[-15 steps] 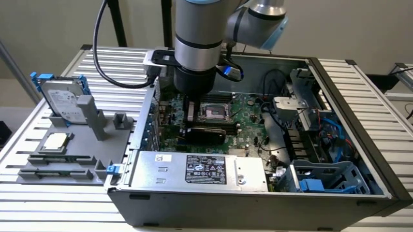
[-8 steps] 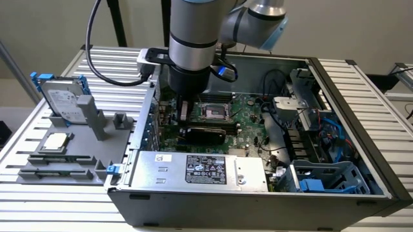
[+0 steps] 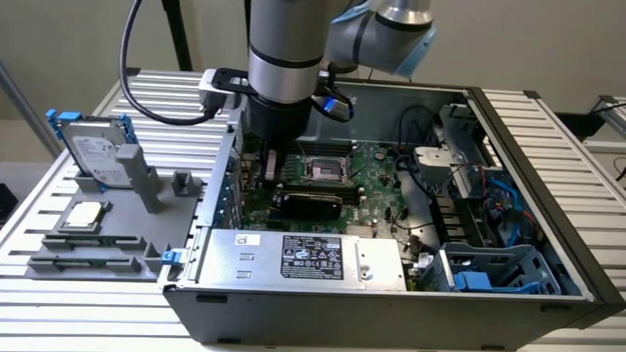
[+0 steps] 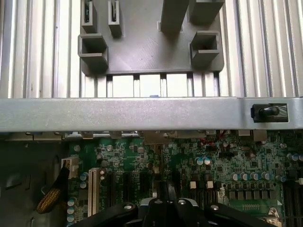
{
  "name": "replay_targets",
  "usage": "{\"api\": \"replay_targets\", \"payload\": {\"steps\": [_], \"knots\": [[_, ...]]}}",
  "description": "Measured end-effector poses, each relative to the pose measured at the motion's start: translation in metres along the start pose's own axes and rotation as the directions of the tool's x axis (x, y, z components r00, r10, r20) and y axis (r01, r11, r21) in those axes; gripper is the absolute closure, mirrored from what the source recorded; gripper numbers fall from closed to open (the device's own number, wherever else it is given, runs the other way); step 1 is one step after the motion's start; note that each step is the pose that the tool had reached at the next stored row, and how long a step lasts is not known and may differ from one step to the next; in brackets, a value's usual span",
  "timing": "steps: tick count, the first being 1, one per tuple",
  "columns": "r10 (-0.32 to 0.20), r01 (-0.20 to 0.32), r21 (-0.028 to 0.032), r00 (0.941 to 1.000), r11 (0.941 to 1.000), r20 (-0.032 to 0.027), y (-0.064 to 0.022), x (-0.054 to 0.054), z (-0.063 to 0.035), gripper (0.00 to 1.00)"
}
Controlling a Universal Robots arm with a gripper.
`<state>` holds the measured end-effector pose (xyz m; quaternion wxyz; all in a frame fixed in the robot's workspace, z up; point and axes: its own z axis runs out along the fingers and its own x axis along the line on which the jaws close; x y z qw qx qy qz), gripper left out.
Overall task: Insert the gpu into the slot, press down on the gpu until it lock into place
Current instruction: 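Press down on the gpu until it lock into place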
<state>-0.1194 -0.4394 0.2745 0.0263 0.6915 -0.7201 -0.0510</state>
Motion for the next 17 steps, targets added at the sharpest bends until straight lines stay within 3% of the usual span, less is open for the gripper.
{"api": "replay_targets", "payload": {"steps": [4, 7, 10, 17], "knots": [[0.001, -0.001, -0.0134, 1.0000, 0.9999, -0.0014, 0.0037, 0.000, -0.0006, 0.89], [0.001, -0.001, -0.0160, 1.0000, 0.9999, -0.0035, 0.0053, 0.000, -0.0034, 0.89], [0.002, -0.002, -0.0185, 1.0000, 0.9998, -0.0094, 0.0071, 0.000, -0.0046, 0.89], [0.004, -0.005, -0.0382, 0.9996, 0.9993, -0.0271, 0.0112, 0.000, -0.0051, 0.89]]}}
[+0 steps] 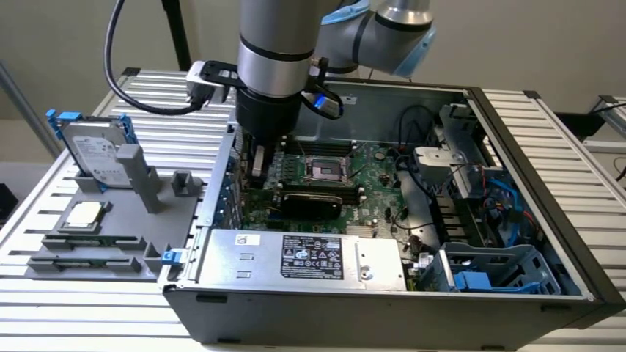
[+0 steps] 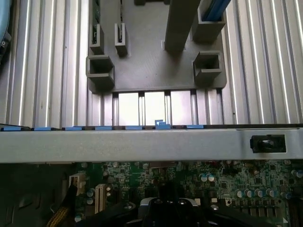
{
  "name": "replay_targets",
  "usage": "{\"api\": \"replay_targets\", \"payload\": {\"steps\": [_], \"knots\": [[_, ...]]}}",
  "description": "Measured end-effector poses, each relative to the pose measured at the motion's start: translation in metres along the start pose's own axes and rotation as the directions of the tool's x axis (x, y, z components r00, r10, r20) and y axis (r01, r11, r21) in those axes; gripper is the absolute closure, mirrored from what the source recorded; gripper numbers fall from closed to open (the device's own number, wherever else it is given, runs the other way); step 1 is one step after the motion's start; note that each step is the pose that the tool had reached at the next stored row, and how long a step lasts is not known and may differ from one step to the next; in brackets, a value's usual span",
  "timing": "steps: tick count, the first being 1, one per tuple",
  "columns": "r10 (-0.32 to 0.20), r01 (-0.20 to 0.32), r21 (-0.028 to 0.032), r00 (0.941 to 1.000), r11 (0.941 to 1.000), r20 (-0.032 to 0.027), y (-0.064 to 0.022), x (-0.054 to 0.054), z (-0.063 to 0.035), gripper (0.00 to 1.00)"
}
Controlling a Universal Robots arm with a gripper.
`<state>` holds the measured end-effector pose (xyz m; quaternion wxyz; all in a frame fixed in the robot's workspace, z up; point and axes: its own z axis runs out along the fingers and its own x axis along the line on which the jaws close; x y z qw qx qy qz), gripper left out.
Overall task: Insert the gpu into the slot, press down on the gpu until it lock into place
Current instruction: 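Press down on the gpu until it lock into place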
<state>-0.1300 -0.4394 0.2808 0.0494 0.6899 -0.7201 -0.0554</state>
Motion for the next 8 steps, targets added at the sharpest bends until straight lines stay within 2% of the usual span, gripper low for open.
{"api": "replay_targets", "payload": {"steps": [8], "knots": [[0.002, -0.002, -0.0059, 0.9999, 1.0000, -0.0145, 0.0023, 0.0000, -0.0069, 0.89]]}}
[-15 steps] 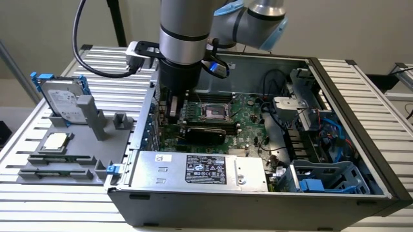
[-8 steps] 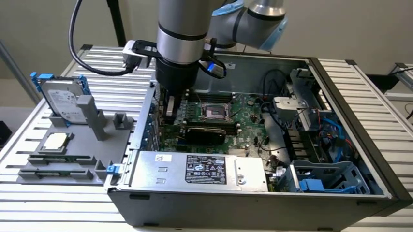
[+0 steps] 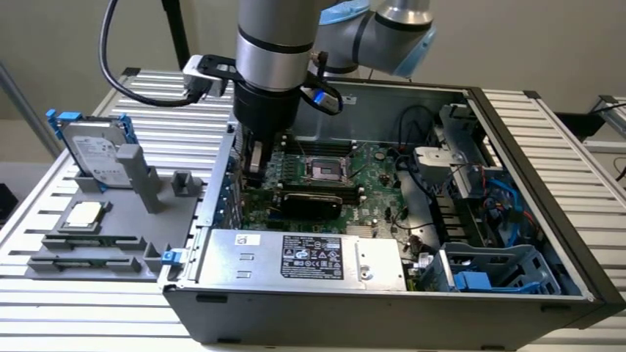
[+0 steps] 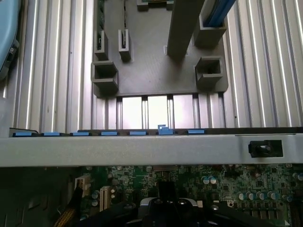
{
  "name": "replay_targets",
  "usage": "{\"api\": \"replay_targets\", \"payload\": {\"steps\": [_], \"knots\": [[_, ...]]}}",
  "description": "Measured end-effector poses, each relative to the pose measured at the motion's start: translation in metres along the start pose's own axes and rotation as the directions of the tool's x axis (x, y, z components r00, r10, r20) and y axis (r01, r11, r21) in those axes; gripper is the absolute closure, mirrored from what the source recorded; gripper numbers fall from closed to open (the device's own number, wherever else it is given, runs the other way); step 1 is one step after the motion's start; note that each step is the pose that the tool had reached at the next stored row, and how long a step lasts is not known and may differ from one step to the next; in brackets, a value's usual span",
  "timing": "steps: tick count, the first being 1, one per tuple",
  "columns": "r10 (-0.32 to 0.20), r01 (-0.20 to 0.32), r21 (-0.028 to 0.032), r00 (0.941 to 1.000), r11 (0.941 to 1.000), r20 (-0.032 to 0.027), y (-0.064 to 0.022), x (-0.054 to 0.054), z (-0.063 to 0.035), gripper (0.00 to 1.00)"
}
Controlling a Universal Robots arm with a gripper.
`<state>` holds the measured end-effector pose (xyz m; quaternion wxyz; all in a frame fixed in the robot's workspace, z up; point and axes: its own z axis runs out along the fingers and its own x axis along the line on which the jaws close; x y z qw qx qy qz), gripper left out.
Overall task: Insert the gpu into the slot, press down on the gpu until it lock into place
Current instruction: 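Press down on the gpu until it lock into place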
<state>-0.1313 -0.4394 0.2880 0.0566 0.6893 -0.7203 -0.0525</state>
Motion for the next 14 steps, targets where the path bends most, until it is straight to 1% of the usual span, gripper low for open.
{"api": "replay_targets", "payload": {"steps": [3, 6, 12, 13, 14], "knots": [[0.001, -0.001, -0.0024, 1.0000, 1.0000, -0.0083, 0.0009, 0.0001, -0.0016, 0.89], [0.002, -0.002, -0.0069, 0.9999, 1.0000, -0.0160, 0.0018, 0.0002, -0.0028, 0.89], [0.003, -0.004, -0.0149, 0.9997, 0.9999, -0.0229, 0.0033, 0.0002, -0.0074, 0.89], [0.003, -0.004, -0.0167, 0.9997, 0.9999, -0.0238, 0.0034, 0.0001, -0.0079, 0.89], [0.003, -0.004, -0.0200, 0.9997, 0.9998, -0.0248, 0.0034, 0.0002, -0.0082, 0.89]]}}
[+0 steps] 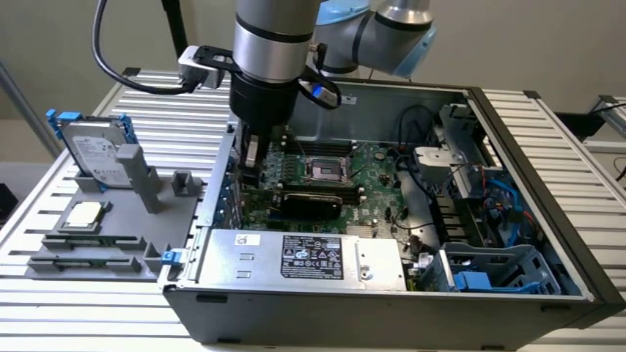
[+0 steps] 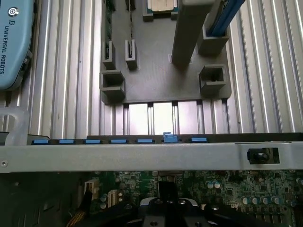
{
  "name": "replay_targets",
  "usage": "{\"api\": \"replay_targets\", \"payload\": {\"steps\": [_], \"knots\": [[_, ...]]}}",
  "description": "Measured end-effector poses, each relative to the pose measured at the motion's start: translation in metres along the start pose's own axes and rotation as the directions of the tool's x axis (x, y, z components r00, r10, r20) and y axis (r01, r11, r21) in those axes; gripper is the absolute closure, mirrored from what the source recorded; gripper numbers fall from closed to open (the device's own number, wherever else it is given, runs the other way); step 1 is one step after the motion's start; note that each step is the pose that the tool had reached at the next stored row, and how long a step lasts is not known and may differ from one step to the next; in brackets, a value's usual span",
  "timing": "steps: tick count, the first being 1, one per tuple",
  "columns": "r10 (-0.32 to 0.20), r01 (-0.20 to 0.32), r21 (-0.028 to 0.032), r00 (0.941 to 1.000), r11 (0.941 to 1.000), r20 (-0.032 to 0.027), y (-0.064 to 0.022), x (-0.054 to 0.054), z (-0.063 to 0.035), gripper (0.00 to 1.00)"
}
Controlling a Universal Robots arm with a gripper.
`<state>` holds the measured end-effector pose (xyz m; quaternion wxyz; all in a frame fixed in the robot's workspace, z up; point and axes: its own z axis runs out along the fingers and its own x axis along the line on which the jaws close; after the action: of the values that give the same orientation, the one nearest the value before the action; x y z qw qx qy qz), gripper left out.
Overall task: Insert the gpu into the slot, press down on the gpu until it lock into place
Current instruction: 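Press down on the gpu until it lock into place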
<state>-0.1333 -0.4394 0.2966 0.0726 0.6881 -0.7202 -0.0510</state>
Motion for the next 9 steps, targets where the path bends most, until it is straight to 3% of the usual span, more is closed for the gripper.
{"api": "replay_targets", "payload": {"steps": [5, 9], "knots": [[0.000, -0.001, -0.0384, 1.0000, 0.9993, -0.0069, 0.0001, 0.0001, -0.0007, 0.89], [0.001, -0.002, -0.0527, 1.0000, 0.9986, -0.0094, 0.0005, 0.0002, -0.0037, 0.89]]}}
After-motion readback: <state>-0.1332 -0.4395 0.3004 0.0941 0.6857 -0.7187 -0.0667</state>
